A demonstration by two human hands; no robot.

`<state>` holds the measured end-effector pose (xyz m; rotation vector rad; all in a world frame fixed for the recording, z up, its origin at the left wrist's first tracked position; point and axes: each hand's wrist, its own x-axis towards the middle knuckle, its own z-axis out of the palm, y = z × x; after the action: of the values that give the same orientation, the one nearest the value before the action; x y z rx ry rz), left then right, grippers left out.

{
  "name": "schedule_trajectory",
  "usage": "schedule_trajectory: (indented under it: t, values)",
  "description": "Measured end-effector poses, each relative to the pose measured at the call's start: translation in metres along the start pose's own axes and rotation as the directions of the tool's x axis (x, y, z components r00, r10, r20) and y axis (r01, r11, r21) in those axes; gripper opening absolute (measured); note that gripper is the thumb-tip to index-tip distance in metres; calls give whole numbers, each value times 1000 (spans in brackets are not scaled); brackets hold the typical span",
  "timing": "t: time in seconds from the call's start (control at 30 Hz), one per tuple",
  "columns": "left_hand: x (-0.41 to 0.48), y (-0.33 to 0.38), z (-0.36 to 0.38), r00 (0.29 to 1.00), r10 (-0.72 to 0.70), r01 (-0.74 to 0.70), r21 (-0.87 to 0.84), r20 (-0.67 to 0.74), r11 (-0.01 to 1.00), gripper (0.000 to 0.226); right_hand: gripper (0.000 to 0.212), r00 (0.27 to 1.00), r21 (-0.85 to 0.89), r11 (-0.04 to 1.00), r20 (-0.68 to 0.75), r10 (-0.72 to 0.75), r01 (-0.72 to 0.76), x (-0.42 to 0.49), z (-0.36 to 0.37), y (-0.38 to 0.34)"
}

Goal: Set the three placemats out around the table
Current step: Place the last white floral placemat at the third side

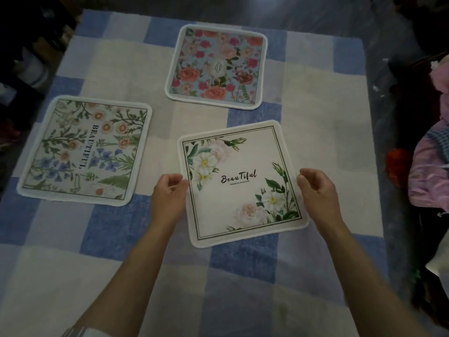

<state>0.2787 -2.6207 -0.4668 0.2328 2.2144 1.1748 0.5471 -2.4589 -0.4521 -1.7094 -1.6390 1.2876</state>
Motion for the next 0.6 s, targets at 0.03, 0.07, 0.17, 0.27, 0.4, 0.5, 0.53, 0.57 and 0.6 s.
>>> schedule_trajectory:
  t: [0.03,0.07,0.17,0.27,0.4,0.5,0.53,0.57,0.6]
  values:
    - [2,-2,2,1000,-9,9,11,-5,1000,9,28,1000,-52,999,3,-7,7,4,2,2]
    - [4,-4,4,1000,-16,16,22,-8,1000,16,31,1000,-108,994,11,-4,5,8,5,4]
    - [8,-5,8,999,-9,11,81,-32,997,27,40,998,-261,965,54,16,-1,16,13,5]
    - [7,-5,13,999,20,-15,113,-46,993,32,45,997,-368,930,77,6,23,19,18,3]
    - [12,-5,13,995,-40,45,52,-86,998,35,45,998,-423,906,59,0,25,20,19,1]
    - [16,-4,10,993,-76,76,2,-95,997,21,35,999,-409,912,-21,-28,17,19,17,-1]
    - [15,-3,10,994,-48,50,16,-99,999,17,30,998,-406,913,-41,-37,18,18,16,-2]
    - [13,-2,10,994,-16,20,31,-104,999,20,25,998,-404,915,-53,-43,18,18,15,-2]
    - [12,0,9,994,12,-8,38,-110,999,24,20,997,-395,919,-60,-40,13,19,13,-2]
